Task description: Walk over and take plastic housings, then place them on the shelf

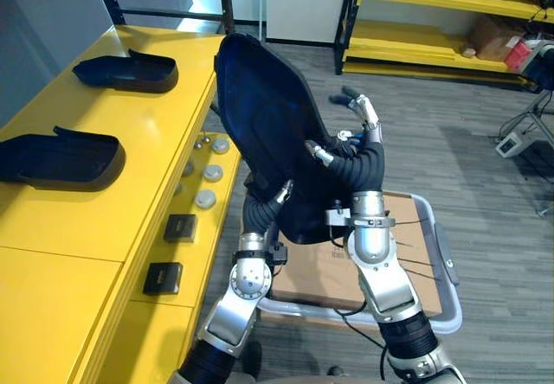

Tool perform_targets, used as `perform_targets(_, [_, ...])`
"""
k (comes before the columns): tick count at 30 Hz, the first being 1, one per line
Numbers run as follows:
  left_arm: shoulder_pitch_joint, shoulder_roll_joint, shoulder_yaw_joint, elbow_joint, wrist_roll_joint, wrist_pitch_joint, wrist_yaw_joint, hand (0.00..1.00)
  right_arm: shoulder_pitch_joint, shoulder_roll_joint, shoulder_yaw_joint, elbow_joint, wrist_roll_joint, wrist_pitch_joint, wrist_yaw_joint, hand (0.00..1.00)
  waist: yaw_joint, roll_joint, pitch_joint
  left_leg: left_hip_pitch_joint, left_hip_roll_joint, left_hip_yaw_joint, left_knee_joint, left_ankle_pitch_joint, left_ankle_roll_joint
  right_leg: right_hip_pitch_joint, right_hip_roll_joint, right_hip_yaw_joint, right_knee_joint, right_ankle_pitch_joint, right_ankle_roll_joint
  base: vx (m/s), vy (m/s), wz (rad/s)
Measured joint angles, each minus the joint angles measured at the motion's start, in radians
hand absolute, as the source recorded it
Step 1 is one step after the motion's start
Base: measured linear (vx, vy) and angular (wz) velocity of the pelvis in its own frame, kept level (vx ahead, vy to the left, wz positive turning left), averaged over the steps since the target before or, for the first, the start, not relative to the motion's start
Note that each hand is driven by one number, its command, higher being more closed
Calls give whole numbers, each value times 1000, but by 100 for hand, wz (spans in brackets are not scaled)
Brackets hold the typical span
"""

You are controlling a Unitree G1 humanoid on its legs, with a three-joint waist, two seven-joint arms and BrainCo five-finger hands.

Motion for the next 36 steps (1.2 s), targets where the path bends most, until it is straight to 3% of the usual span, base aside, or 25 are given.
perform_targets(5, [76,-1,70,-67,2,0,-6,100,39,0,-280,-67,136,-78,5,0,-5,0,0,2,0,9,0,0,0,0,0,2,2,0,0,0,0,0])
perform_targets(10, [128,-2,157,-125,36,-2,-5,100,143,-2,-524,-57,225,-111,-16,0,-13,0,0,2,0,10,0,0,0,0,1,2,1,0,0,0,0,0])
perform_targets(13, [179,-2,197,-166,44,-8,-5,100,203,-2,-640,36,256,-117,-53,0,-30,0,-1,-2,0,11,-1,-1,0,-4,1,2,0,-1,-1,-1,0,-1])
perform_targets(16, [216,-3,204,-174,47,-11,-6,100,288,4,-703,270,290,-100,-72,0,-32,2,-3,-12,1,15,-1,-1,0,-15,2,6,-4,-3,-5,-1,-1,-3])
perform_targets(20, [256,-5,204,-218,63,-12,-20,100,346,23,-734,598,344,-45,-68,0,-33,11,-9,-20,3,14,0,-2,-1,-16,2,3,-5,0,-1,14,-6,2])
perform_targets(24, [273,-14,204,-258,63,-31,-50,100,395,71,-712,854,358,16,10,0,-29,24,-16,-22,9,11,0,-2,-1,-12,3,0,-3,1,0,20,-14,4])
perform_targets(29, [278,-38,194,-272,62,-40,-74,100,446,114,-596,989,335,65,108,0,-26,27,-15,-13,14,13,0,-9,-6,-10,4,-1,17,-6,-5,0,0,0])
perform_targets(36, [309,-45,183,-272,62,-40,-96,100,448,114,-503,1051,248,93,153,0,-1,33,-12,-16,14,-18,-1,-11,-3,1,0,-41,47,-32,-6,-47,-7,16])
